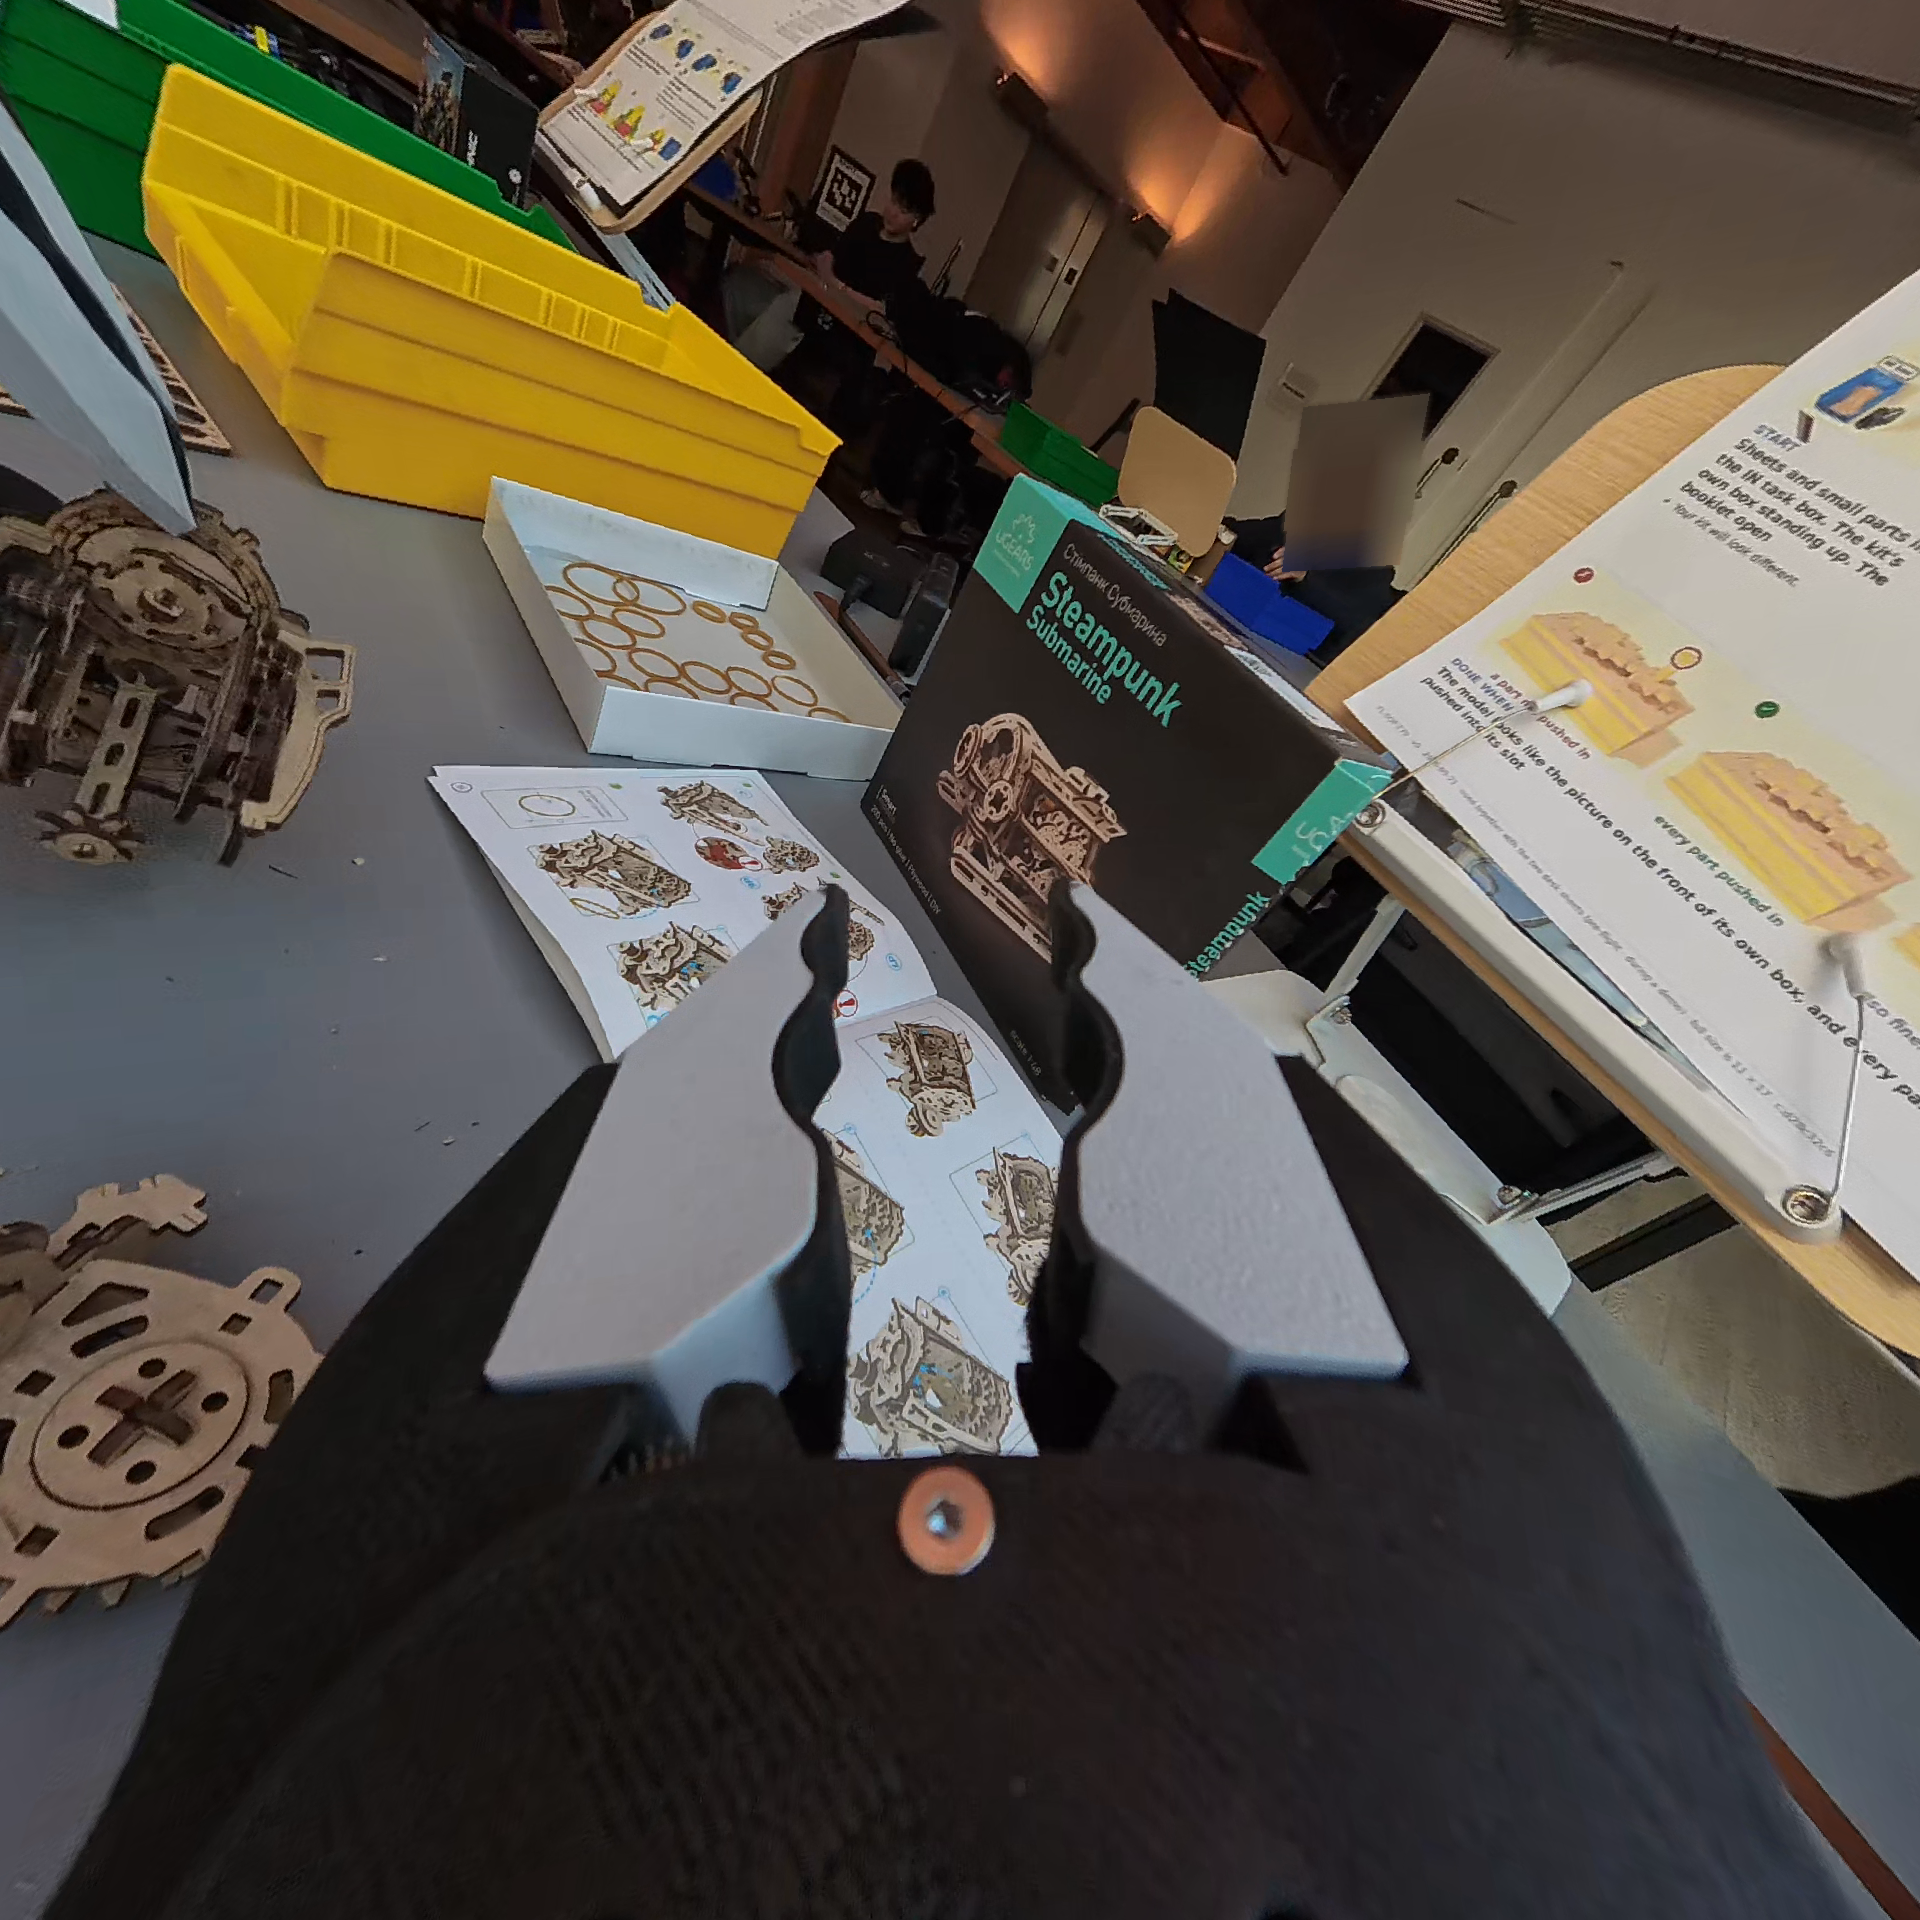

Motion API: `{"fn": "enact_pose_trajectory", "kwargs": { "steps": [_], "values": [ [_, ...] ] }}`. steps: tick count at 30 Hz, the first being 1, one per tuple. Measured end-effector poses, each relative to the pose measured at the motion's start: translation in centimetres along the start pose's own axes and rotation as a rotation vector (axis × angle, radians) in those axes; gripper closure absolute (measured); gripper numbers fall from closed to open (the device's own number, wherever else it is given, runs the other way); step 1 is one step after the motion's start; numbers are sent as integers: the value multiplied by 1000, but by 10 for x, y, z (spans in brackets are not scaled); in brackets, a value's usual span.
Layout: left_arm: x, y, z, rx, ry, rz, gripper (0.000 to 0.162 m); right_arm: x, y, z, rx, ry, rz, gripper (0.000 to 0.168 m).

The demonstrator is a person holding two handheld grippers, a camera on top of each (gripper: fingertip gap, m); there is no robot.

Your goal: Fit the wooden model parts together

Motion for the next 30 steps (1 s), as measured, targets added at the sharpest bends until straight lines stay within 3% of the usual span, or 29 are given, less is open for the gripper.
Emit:
{"fn": "enact_pose_trajectory", "kwargs": {
  "steps": [4, 30],
  "values": [
    [2, 10, 0, -54, 14, -36, 161, 2, 1, -1, -3, -1, -11, 130],
    [-1, 10, -4, 24, -72, -60, 157, 5, 5, -8, -38, -22, -36, 130]
  ]
}}
Point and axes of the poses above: each gripper's, where its closed fingertips meet, y out along the fingers, x out of its underside, z = x × y across the jaws, the point moved 7 cm from there along -y, back along the fingers, and after that the axes turned 1 degree about -x, right-handed, at the moved point
